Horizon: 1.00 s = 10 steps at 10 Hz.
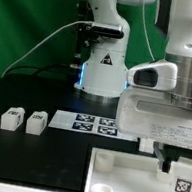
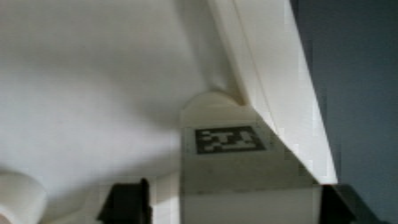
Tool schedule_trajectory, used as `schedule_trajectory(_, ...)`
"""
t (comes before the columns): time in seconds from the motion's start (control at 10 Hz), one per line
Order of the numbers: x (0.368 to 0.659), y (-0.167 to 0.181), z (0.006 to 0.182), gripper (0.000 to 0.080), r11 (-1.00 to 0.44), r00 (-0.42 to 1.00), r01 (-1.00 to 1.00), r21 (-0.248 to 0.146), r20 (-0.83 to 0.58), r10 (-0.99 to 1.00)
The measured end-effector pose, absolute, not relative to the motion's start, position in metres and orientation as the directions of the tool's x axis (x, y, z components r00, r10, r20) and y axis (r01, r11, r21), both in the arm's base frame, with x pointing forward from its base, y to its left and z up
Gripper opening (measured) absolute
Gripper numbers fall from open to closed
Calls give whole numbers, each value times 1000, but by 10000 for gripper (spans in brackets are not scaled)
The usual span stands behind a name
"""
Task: Assemble one leg
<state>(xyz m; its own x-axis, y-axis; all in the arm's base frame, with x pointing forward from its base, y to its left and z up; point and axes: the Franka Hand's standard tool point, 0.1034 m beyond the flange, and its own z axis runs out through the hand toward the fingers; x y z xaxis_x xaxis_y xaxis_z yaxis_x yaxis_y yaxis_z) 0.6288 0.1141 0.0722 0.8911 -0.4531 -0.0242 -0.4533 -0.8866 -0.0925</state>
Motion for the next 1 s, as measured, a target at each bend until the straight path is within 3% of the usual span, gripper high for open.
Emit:
schedule_trajectory(0.1,629,114,72,291,-847,851,-524,-91,-32,-523)
schedule_trajectory(0.3,629,115,73,291,-711,715,-698,-82,-52,-697)
schedule_trajectory(0.6,631,114,75,291,-231,234,-972,-42,-87,-968)
schedule_trajectory(0.8,632,117,72,292,164,-161,-986,-10,-114,-980)
schedule_trajectory(1.0,634,116,73,293,373,-371,-928,12,-121,-921)
